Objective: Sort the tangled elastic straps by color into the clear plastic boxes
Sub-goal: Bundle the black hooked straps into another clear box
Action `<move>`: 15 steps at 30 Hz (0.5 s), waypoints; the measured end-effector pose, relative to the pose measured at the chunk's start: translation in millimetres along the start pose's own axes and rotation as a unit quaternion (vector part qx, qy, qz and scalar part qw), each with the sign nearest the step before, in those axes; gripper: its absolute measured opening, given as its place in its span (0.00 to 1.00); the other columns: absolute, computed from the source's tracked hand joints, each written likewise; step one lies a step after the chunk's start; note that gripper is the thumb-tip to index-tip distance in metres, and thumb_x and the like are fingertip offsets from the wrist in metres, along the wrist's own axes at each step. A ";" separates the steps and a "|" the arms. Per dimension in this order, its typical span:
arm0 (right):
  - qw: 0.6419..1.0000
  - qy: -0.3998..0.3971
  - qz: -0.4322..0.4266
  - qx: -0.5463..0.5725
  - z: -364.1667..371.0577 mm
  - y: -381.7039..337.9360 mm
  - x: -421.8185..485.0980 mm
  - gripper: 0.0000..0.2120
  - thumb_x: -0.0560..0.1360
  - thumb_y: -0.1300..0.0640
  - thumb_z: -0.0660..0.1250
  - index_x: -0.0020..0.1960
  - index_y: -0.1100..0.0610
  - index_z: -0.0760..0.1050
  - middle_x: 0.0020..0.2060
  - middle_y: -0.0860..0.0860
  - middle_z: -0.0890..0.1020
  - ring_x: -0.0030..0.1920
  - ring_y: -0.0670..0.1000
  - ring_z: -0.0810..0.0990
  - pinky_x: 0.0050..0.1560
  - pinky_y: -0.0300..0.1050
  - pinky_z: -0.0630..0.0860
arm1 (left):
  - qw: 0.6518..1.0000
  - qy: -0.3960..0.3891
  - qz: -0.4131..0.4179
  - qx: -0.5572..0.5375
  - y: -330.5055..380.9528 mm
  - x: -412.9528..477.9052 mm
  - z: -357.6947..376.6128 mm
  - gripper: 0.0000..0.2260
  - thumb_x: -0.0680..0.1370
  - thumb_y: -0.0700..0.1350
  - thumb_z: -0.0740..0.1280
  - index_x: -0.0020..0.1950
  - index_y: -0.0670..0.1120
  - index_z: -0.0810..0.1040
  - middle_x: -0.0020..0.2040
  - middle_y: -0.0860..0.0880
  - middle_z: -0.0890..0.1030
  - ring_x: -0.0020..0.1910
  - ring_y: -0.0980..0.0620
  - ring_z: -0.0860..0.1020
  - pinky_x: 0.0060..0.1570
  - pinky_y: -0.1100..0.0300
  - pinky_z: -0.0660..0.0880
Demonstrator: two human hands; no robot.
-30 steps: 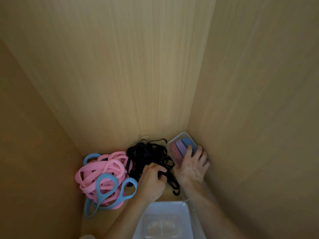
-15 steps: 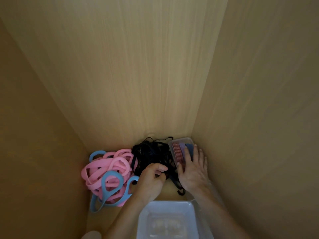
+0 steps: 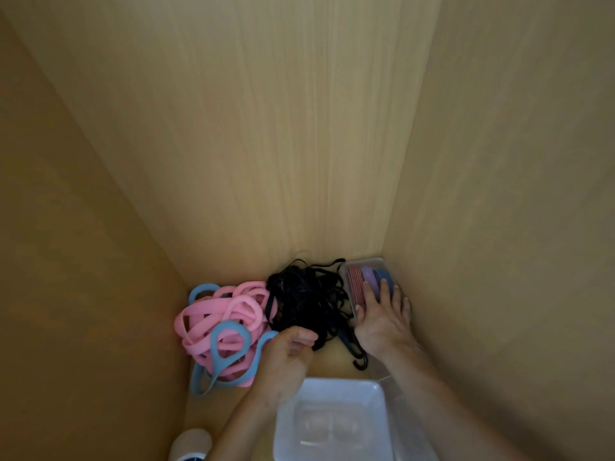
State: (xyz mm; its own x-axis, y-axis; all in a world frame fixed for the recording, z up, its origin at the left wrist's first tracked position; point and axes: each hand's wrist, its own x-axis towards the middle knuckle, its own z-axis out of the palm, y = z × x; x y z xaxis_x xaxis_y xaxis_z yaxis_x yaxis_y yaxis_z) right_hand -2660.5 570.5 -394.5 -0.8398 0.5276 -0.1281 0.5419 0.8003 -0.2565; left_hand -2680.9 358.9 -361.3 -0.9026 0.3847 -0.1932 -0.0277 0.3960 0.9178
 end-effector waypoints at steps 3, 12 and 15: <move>1.000 -0.005 0.001 -0.001 -1.1 -0.5 0.2 0.30 0.83 0.43 0.47 0.83 0.48 0.45 0.82 0.56 0.46 0.81 0.60 0.42 0.80 0.59 0.39 | 1.000 0.008 -0.007 -0.011 -4.2 -9.9 -5.2 0.16 0.76 0.28 0.62 0.49 0.48 0.82 0.48 0.50 0.83 0.50 0.54 0.80 0.49 0.73 0.73; 1.000 -0.012 -0.020 0.007 2.7 11.4 3.4 0.29 0.84 0.41 0.44 0.83 0.46 0.43 0.82 0.54 0.45 0.81 0.57 0.42 0.80 0.58 0.39 | 0.999 0.027 0.027 0.038 -12.4 -42.8 -21.4 0.16 0.78 0.33 0.64 0.50 0.54 0.81 0.53 0.57 0.82 0.52 0.64 0.77 0.49 0.74 0.71; 0.995 0.004 -0.034 0.091 -6.0 20.6 -0.5 0.29 0.84 0.44 0.52 0.82 0.51 0.51 0.82 0.54 0.52 0.81 0.56 0.48 0.81 0.54 0.44 | 0.995 0.024 0.071 0.072 -19.2 -50.6 -23.0 0.17 0.77 0.33 0.64 0.51 0.56 0.80 0.56 0.57 0.79 0.55 0.63 0.76 0.53 0.71 0.71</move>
State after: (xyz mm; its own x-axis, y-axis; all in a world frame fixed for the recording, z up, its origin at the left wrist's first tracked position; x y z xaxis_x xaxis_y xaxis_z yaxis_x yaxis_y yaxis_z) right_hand -2648.6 588.4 -394.0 -0.8740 0.4762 -0.0963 0.4674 0.7699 -0.4346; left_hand -2644.7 312.7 -361.1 -0.9126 0.4065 -0.0448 0.1608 0.4575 0.8746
